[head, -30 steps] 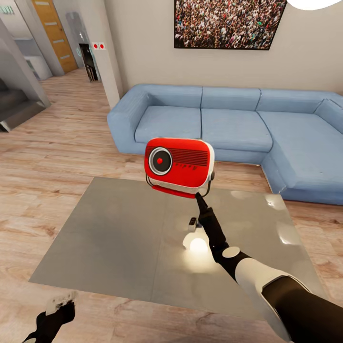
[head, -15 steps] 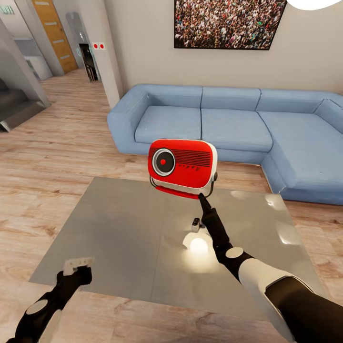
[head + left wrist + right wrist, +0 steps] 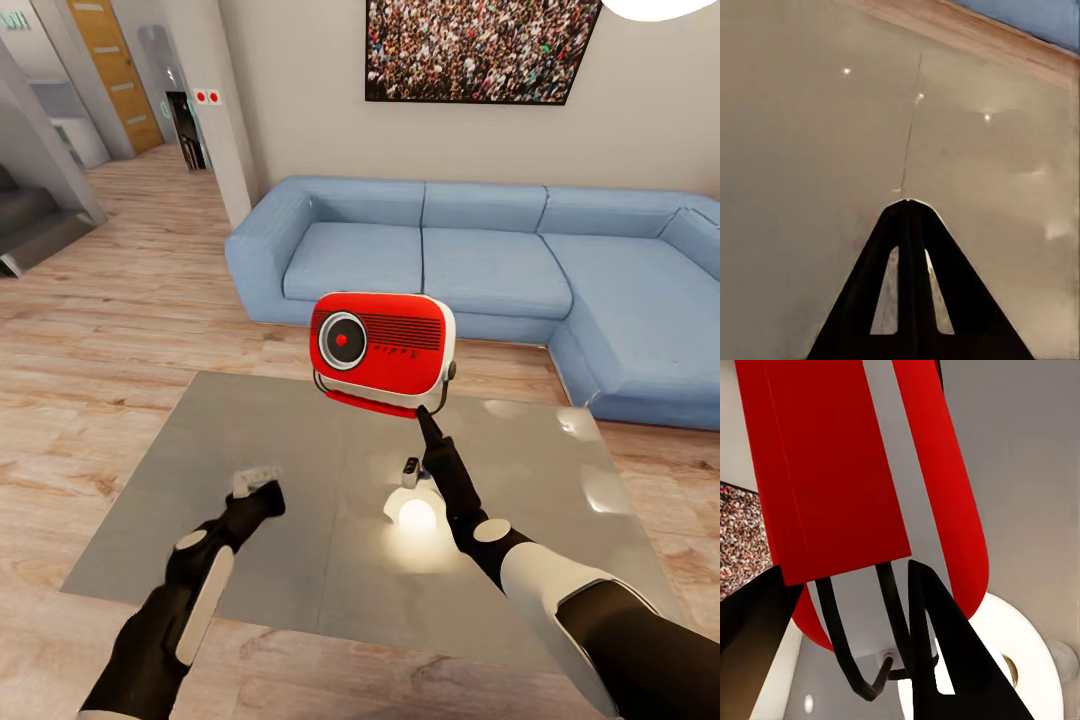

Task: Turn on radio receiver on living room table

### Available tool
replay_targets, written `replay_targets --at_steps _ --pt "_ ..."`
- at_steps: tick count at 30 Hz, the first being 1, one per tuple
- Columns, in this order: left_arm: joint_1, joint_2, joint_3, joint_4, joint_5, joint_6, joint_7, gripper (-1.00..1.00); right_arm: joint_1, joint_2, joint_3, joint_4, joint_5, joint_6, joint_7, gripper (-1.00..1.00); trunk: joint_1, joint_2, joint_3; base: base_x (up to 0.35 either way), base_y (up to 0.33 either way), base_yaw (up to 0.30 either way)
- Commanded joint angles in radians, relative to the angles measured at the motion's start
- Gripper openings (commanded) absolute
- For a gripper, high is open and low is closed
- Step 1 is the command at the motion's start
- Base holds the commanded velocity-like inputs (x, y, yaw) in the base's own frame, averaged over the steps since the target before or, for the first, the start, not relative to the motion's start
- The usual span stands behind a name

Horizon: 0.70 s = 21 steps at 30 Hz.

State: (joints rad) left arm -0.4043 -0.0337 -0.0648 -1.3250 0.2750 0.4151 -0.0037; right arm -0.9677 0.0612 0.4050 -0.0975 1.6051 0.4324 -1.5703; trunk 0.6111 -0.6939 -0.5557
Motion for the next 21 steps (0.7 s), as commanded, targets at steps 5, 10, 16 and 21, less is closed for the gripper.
replay_targets --at_steps 5,10,16,21 --pt "-0.133 -0.063 -0.003 0.026 0.000 0.025 -0.002 -1.00 0.000 0.000 -0.005 -0.001 0.003 -0.001 0.000 -1.00 0.000 0.000 0.000 0.000 0.000 0.000" --pt "-0.236 -0.134 -0.038 0.010 0.001 0.165 -0.001 -1.00 0.000 0.000 -0.005 -0.001 0.004 -0.001 0.000 -1.00 0.000 0.000 0.000 0.000 0.000 0.000" --pt "-0.266 -0.141 -0.045 -0.075 0.001 0.245 -0.002 -1.00 0.000 -0.001 -0.005 0.000 0.002 -0.001 0.000 -1.00 0.000 0.000 0.000 0.000 0.000 0.000" --pt "-0.269 -0.141 -0.047 -0.089 0.003 0.263 -0.003 -1.00 0.000 -0.004 -0.005 0.013 -0.001 0.000 0.000 -1.00 0.000 0.000 0.000 0.000 0.000 0.000"
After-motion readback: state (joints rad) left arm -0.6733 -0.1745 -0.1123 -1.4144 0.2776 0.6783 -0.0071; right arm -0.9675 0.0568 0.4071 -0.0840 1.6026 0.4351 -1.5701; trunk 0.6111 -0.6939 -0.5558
